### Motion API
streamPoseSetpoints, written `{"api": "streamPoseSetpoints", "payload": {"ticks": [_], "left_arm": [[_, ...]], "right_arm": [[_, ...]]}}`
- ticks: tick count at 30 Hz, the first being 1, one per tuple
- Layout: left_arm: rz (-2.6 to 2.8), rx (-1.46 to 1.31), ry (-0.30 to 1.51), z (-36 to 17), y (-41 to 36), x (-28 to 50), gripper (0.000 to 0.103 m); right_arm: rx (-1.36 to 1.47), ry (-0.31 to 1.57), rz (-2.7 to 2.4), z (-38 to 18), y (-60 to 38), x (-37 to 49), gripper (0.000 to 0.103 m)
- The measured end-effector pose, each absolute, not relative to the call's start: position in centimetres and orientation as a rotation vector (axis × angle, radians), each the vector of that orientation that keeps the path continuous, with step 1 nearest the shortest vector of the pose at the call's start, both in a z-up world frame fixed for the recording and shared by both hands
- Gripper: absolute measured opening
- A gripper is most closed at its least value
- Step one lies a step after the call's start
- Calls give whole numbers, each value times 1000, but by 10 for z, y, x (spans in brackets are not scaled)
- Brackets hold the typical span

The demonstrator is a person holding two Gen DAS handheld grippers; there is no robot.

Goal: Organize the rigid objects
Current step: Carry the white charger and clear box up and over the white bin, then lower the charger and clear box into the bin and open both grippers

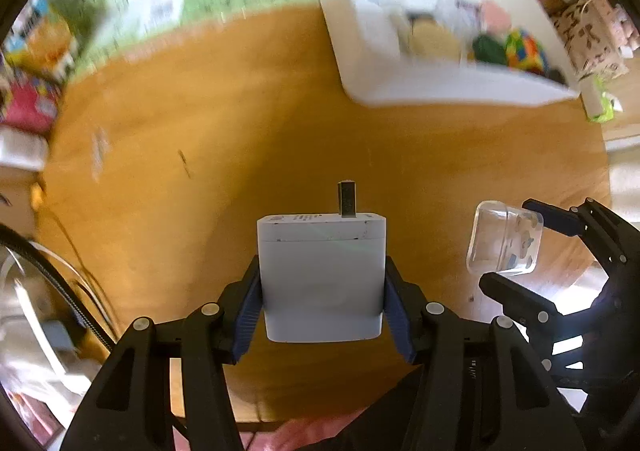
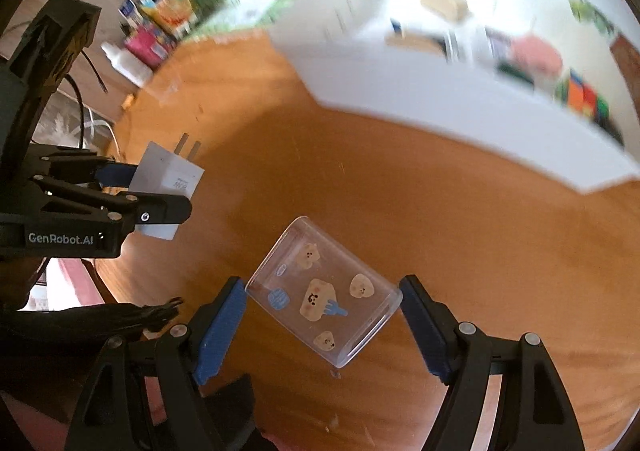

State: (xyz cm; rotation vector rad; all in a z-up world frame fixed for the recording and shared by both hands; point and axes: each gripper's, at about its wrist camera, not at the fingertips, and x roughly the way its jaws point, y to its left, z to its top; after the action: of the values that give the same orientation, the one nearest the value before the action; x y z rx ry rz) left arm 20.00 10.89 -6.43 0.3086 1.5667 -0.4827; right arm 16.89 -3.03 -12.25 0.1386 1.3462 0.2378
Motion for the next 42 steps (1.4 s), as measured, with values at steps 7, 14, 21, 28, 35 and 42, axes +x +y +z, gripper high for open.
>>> {"api": "streamPoseSetpoints", "payload": {"ticks": [7, 14, 21, 28, 35, 42], "left_arm": [[-512, 306, 1439, -28, 104, 233, 58], [-522, 262, 1380, -22, 95, 256, 58], [-535, 226, 1326, -20, 72, 286, 58], [-631, 121, 1272, -33, 47, 304, 58], [-655, 20, 1233, -54, 33, 319, 58], [-686, -72, 1176, -70, 30, 325, 58]], "right_arm": [[137, 1231, 233, -77, -32, 203, 79], [145, 1162, 203, -53, -45, 232, 79], [186, 1098, 169, -49, -63, 261, 79], [255, 1025, 167, -57, -86, 281, 79], [323, 954, 144, -74, -108, 292, 79], [382, 900, 123, -97, -120, 299, 79]]}}
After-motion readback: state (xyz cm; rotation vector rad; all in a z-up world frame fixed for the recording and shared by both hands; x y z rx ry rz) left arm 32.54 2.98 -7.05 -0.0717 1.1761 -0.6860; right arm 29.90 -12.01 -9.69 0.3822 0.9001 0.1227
